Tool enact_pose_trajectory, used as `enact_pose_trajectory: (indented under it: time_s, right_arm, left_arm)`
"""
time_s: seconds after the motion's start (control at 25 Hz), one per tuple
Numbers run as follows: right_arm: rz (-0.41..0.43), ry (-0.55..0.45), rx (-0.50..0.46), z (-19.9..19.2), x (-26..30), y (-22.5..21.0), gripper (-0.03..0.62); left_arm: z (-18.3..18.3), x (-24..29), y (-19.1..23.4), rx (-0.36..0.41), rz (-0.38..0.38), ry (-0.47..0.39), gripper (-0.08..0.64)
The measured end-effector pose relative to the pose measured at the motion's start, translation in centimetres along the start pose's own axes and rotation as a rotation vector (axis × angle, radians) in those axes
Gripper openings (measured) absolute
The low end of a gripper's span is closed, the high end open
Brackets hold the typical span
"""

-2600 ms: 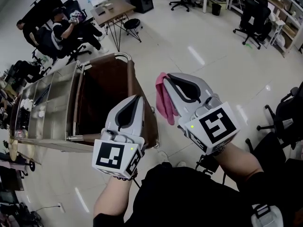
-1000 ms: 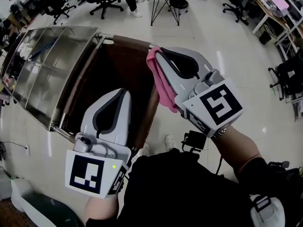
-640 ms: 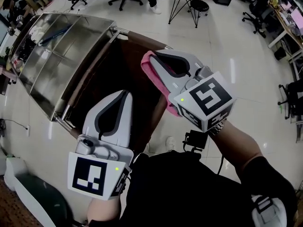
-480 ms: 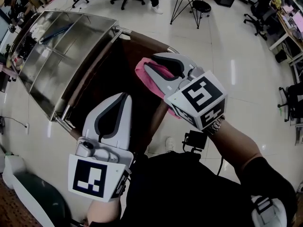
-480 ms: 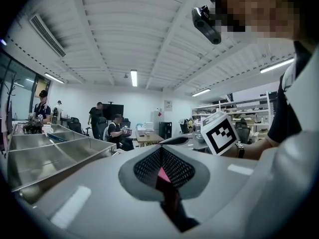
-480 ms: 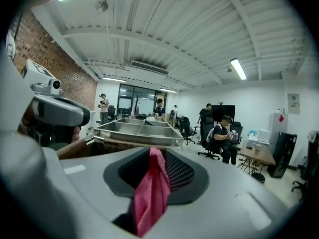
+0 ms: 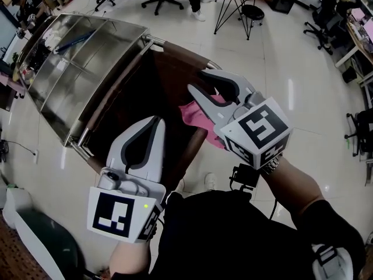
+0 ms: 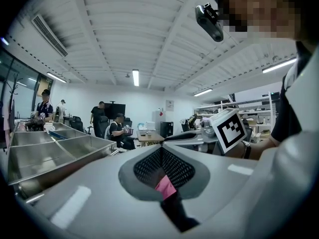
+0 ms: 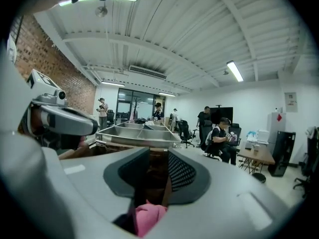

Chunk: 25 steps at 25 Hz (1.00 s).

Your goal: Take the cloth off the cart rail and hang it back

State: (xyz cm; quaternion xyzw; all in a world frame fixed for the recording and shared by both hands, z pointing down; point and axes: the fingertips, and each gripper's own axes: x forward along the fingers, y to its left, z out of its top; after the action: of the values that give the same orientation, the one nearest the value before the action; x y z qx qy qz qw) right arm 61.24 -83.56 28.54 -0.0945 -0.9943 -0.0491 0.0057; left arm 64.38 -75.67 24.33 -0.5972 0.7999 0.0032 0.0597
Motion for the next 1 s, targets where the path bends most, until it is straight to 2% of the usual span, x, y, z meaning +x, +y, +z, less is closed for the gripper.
enact_pose_trajectory:
  time_s: [0.28,0.48,0.76,0.92,1.0]
  right_arm:
    - [0.052,-0.095,-0.017,2.5,-4.7,1.1,0.04]
    - [0.081,-0.163,-0.022,3.1,-8.2,4.0,0.002]
    - [0.073,-0.214,-0.057,-0.2,-9.9,10.2,0.0]
    - [0.042,-0.106,0.052,-0.4,-11.9,13.0,0.0]
    - [0.03,-0.097,0.067,0.2,-13.3,14.9,0.0]
  left_arm:
    - [0.5,-1.0,-3.3,0.038,0.085,0.022,0.002]
    - [-0.7,-3.8,-6.1,0.052,0.13,0.03,0.002]
    - [-4.9,-8.3,-7.0,0.067,0.108,-0.015,0.002]
    - [-4.2,-9.8,-8.3,0.072,0.078,-0.027,0.002]
    - [-3.6,-11.4,-9.3,0.076,0.064,-0.029,0.002]
